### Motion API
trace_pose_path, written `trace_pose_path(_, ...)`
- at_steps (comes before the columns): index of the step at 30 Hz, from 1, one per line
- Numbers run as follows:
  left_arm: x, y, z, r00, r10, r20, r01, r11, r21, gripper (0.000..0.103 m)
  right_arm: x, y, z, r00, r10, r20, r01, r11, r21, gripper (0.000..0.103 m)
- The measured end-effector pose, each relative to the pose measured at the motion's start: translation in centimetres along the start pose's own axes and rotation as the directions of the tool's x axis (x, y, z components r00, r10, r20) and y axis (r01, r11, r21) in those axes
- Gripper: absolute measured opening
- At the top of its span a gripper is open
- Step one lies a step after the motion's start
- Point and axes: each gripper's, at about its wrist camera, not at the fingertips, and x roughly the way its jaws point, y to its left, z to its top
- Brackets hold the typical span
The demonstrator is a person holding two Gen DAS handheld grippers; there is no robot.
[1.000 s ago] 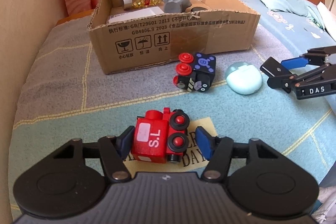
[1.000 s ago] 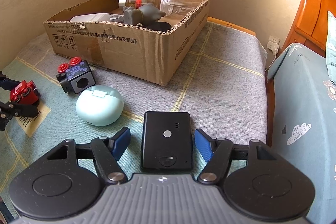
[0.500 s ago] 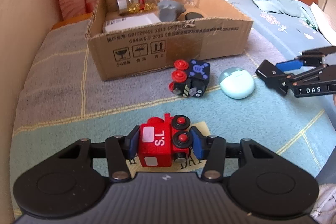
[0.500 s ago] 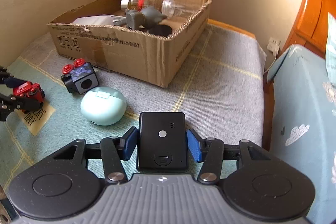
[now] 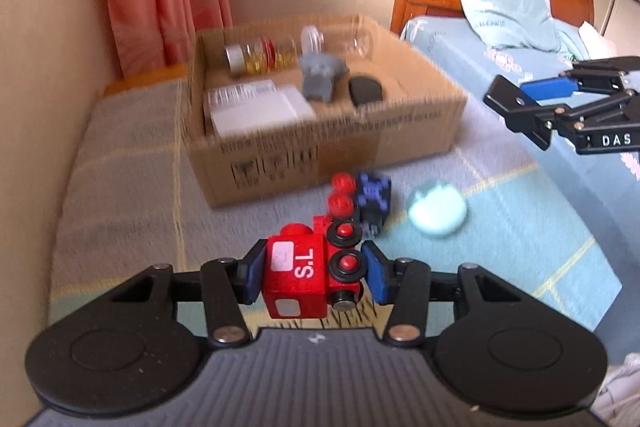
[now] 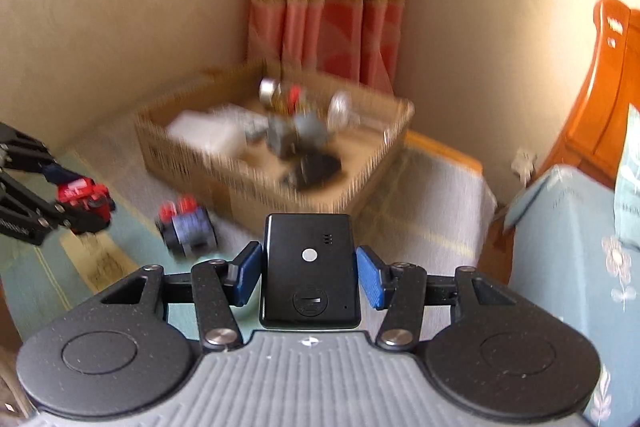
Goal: Organize rigid objects
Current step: 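Carry the black case toward the box with the right gripper while the left gripper carries the red train, then release the black case into the box while the left gripper releases the red train there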
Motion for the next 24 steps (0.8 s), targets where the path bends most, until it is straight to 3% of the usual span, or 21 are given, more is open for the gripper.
trace_pose_path(5,-0.9,0.3,3.0,0.998,0.025,0.052,-0.027,0.999,0.044,0.048,1.0,-0.1,3.8,0.998,0.010,0.064,-0.009,1.000,-0.020,0.057)
trace_pose_path(10,-1.3,0.6,6.5,0.993,0.029,0.113,-0.038,0.996,0.082,0.048,4.8,-0.4,6.9,0.999,0.033,0.038,-0.034,0.999,0.005,0.057)
trace_pose_path(19,3.0,1.9,12.2,0.994,0.040,0.106,-0.050,0.995,0.091,0.048,9.7,-0.4,6.3,0.997,0.042,-0.059,-0.038,0.997,0.072,0.057)
trace_pose_path(20,3.7,2.0,12.6,0.994,0.040,0.101,-0.049,0.995,0.087,0.048,9.8,-0.4,6.2,0.998,0.038,-0.054,-0.034,0.996,0.079,0.060)
trace_pose_path(21,4.3,2.1,13.1,0.995,0.042,0.094,-0.050,0.995,0.084,0.048,9.8,-0.6,6.1,0.998,0.034,-0.053,-0.030,0.996,0.088,0.074)
trace_pose_path(24,6.0,2.2,14.0,0.996,0.050,0.076,-0.057,0.994,0.089,0.048,9.4,-1.1,6.2,0.999,0.038,-0.026,-0.034,0.991,0.129,0.100)
